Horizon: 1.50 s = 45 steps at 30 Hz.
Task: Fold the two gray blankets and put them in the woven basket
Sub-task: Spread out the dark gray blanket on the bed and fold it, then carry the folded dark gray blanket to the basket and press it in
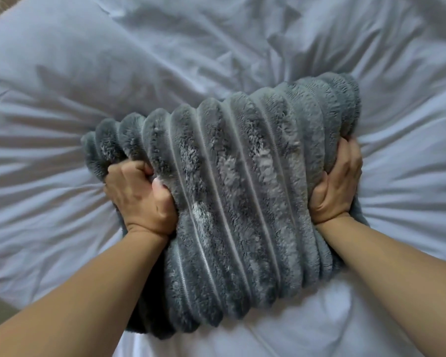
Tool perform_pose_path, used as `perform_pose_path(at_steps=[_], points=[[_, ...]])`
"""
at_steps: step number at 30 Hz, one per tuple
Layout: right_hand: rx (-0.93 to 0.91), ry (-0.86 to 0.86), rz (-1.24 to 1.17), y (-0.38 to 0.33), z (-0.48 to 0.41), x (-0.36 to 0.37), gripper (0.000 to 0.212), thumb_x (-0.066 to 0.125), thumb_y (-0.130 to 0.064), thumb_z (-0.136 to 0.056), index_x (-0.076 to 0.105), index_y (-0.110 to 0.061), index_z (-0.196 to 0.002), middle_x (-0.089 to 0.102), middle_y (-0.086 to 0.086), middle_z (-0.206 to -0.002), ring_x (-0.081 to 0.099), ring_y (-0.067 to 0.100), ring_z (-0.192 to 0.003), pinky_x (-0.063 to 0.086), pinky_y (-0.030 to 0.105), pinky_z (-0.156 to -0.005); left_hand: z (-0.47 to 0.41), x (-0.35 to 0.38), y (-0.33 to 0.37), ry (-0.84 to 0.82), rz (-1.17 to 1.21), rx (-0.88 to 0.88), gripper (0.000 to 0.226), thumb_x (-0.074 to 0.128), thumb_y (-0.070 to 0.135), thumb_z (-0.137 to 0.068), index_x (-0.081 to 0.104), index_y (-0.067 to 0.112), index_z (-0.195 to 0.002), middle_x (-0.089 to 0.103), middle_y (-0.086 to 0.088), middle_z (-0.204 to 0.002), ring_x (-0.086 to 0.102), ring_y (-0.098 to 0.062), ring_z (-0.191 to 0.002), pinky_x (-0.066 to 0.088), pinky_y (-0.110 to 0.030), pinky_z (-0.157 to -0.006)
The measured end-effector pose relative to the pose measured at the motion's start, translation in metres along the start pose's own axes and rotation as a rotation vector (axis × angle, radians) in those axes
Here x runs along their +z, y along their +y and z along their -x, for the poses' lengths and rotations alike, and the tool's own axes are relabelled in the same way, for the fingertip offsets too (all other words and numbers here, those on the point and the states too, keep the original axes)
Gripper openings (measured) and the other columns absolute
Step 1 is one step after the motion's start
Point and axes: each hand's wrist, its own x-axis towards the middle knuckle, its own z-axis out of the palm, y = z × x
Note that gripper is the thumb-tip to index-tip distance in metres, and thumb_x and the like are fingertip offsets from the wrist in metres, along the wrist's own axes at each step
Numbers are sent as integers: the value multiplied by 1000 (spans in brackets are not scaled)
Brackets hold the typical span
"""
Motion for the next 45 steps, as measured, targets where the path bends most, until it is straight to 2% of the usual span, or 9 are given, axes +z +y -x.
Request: perform_pose_path(at_steps=[9,14,17,20,24,27,29,35,45], points=[[128,-193,-108,-38,-19,-69,65,36,-32,-82,46,8,-133,46,32,-131,44,46,-123,32,47,-109,-3,-88,43,-177,59,-160,46,52,46,-78,57,5,-100,52,-17,-107,45,-35,-109,32,-39,-97],[704,-332,-370,-32,-17,-100,67,76,-46,-73,50,-17,-128,58,9,-125,54,23,-113,42,33,-95,22,-129,48,-307,160,-868,98,75,66,-60,38,14,-134,46,-8,-135,40,-28,-126,33,-40,-106],[825,-480,-555,-24,-19,-110,76,80,-58,-57,59,-21,-120,69,0,-114,63,17,-101,48,32,-91,29,-131,48,-555,506,-1090,91,71,70,-54,54,14,-123,66,-1,-103,62,-21,-91,44,-33,-86],[921,-615,-763,-18,-28,-111,101,86,-62,-34,61,-18,-121,72,5,-109,67,23,-98,49,36,-92,26,-129,37,-655,580,-1050,98,69,74,-41,62,13,-117,71,-5,-100,67,-24,-90,49,-37,-93],[1107,-895,-832,-24,-36,-117,59,76,-49,-56,72,-14,-103,75,11,-96,73,26,-81,51,35,-79,29,-122,31,-735,757,-1029,92,69,72,-45,63,17,-119,72,-8,-106,68,-25,-96,49,-39,-96],[1170,-883,-764,-37,-38,-131,43,74,-43,-58,77,-11,-86,75,15,-92,73,30,-76,50,37,-80,41,-116,35,-658,993,-1018,57,68,55,-58,68,23,-105,76,5,-88,72,-10,-81,56,-19,-68],[1199,-845,-773,-52,-35,-148,36,74,-39,-58,79,-11,-80,75,16,-90,73,31,-75,51,37,-77,47,-122,34,-667,1129,-1099,52,71,49,-59,73,17,-100,76,-5,-90,73,-18,-76,56,-23,-56],[1230,-739,-848,-126,-14,-194,43,74,-36,-58,77,-7,-90,74,19,-94,72,32,-78,53,37,-77,26,-184,15,-668,1173,-1122,88,86,54,-45,67,10,-118,68,-19,-112,64,-34,-108,45,-52,-101],[973,-503,-1109,-386,-13,-192,68,81,-38,-54,70,-3,-111,69,23,-110,67,38,-102,51,54,-94,-116,-419,-75,-575,1074,-750,80,80,60,-51,68,16,-116,68,-16,-115,63,-33,-109,43,-52,-103]])
